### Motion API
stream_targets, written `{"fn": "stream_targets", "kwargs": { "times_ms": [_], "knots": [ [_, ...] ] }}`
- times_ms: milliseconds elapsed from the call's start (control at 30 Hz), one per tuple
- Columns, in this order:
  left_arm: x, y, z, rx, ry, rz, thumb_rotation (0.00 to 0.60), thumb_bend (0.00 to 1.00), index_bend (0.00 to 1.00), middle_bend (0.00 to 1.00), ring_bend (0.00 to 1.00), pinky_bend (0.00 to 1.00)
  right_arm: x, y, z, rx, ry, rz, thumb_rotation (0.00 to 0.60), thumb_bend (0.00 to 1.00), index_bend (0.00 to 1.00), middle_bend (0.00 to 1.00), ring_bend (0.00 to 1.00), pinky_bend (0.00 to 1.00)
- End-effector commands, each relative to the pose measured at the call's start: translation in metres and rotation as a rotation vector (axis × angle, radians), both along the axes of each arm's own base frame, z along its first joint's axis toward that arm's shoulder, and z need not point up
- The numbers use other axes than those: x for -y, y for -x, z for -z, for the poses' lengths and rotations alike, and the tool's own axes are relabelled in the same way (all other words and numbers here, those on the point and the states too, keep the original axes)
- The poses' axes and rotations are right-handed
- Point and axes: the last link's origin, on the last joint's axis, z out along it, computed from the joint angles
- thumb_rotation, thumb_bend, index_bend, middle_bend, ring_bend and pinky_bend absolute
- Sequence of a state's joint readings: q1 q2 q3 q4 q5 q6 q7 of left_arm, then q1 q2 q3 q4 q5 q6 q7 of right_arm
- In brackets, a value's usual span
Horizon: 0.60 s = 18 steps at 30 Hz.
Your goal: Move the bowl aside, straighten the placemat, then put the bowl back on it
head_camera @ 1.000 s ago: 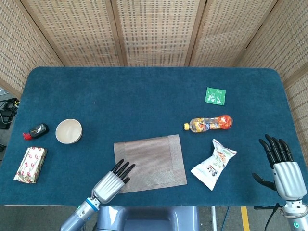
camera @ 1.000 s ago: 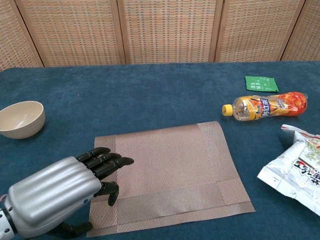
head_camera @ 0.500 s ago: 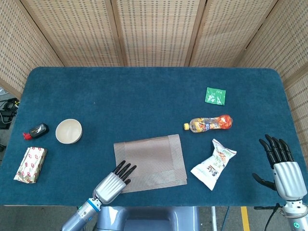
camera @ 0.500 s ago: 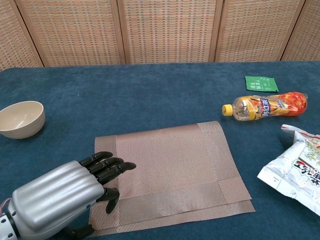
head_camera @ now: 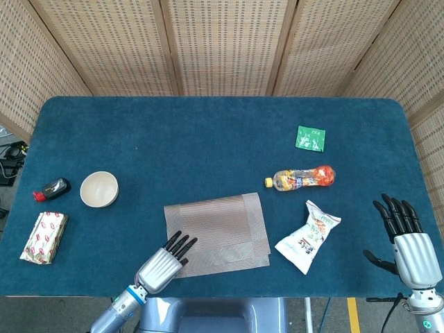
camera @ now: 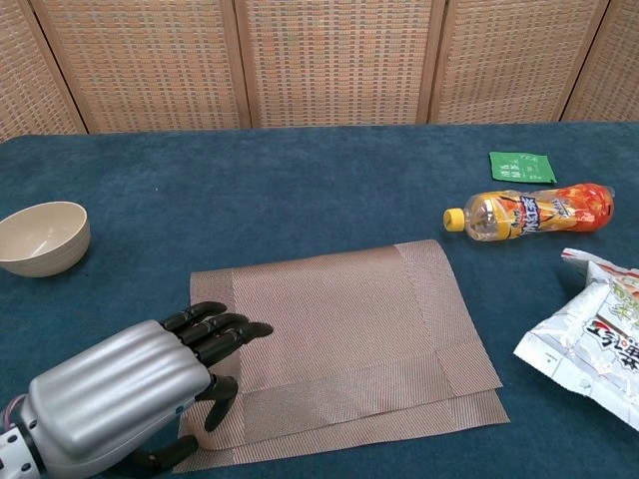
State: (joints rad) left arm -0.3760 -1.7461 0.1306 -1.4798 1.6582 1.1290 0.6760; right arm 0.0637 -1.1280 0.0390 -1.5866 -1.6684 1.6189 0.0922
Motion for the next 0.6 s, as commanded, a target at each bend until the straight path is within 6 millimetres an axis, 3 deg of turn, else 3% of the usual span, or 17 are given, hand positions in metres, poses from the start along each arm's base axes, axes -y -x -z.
{"fn": "stream_targets", "kwargs": {
  "times_ms": [33, 300, 600],
  "knots": [
    [-0.0010, 0.0008, -0.0008, 0.000, -0.003, -0.003, 0.600, 0.40, 0.55, 0.00, 0.00, 0.00, 0.0000, -0.0001, 0.0003, 0.000, -0.002, 0.000, 0.600, 0.05, 0.00, 0.00, 0.00, 0.00],
    [-0.0047, 0.0024, -0.0045, 0.005, -0.007, -0.019, 0.600, 0.51, 0.59, 0.00, 0.00, 0.00, -0.0003, -0.0004, 0.0008, -0.001, -0.003, -0.001, 0.600, 0.05, 0.00, 0.00, 0.00, 0.00],
    [-0.0081, 0.0011, -0.0088, 0.018, -0.014, -0.030, 0.600, 0.52, 0.60, 0.00, 0.00, 0.00, -0.0003, 0.0000, 0.0002, 0.000, -0.003, 0.001, 0.600, 0.05, 0.00, 0.00, 0.00, 0.00]
  ]
}}
